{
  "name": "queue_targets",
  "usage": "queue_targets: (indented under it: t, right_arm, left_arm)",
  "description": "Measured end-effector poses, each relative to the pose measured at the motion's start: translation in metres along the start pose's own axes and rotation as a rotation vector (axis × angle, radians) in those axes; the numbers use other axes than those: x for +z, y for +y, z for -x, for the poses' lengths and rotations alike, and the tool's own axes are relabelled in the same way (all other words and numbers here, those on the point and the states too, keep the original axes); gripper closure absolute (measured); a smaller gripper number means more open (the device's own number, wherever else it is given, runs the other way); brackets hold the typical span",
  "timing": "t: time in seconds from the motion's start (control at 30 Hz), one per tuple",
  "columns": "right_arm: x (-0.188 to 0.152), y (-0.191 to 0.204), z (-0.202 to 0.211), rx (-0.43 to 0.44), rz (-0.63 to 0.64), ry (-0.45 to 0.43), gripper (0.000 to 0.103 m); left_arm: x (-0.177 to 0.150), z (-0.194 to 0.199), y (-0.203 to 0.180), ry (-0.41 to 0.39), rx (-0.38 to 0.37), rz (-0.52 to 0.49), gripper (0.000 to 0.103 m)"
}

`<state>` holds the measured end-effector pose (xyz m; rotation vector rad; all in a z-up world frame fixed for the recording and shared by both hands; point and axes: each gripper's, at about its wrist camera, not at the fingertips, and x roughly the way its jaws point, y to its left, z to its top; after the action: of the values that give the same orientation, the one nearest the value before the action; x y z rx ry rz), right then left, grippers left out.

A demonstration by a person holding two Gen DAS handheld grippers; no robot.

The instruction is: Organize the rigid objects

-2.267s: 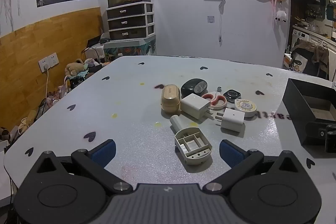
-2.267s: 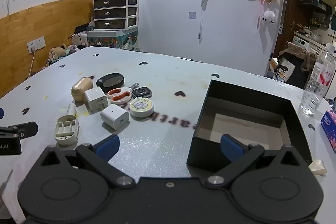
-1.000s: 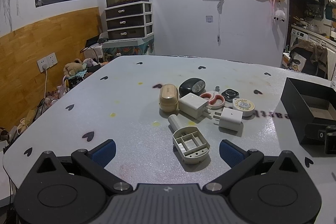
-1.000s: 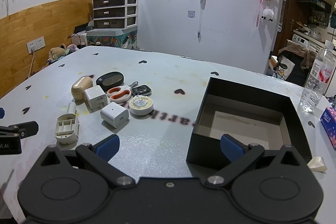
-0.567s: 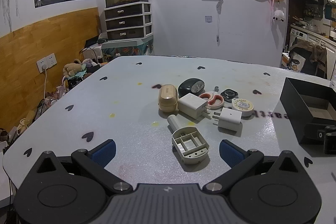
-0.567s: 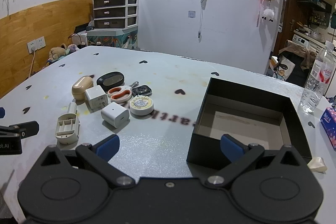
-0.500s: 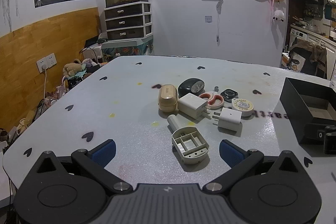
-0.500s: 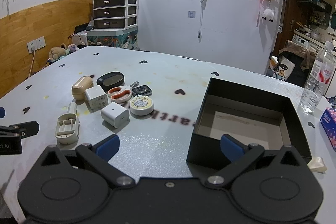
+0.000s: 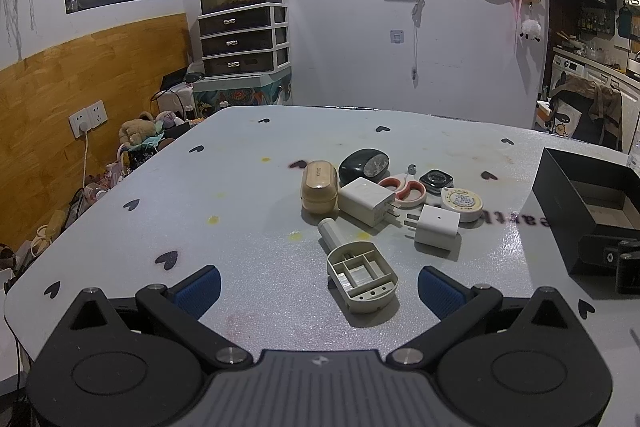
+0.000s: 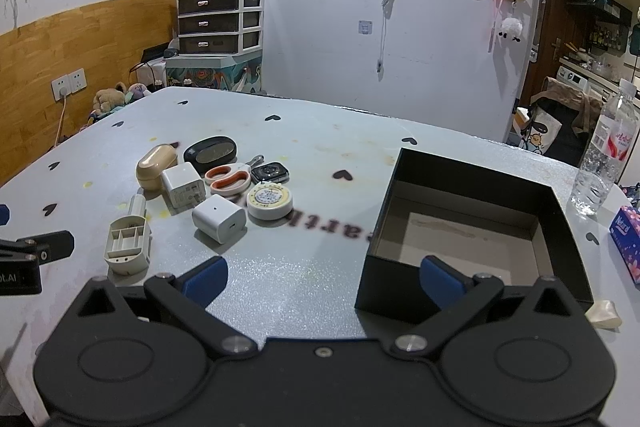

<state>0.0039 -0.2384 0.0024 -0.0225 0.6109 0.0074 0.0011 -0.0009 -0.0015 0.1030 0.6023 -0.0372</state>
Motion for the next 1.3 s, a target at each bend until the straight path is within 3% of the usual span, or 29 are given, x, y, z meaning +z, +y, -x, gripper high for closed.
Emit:
queue_targets:
  t: [1.3]
  right_arm:
    - [-0.005, -0.003, -0.002, -0.007, -0.002, 0.007, 0.000]
  left_arm:
    - [-0.002, -0.006, -0.014, 0.006, -0.011, 0.005, 0.000]
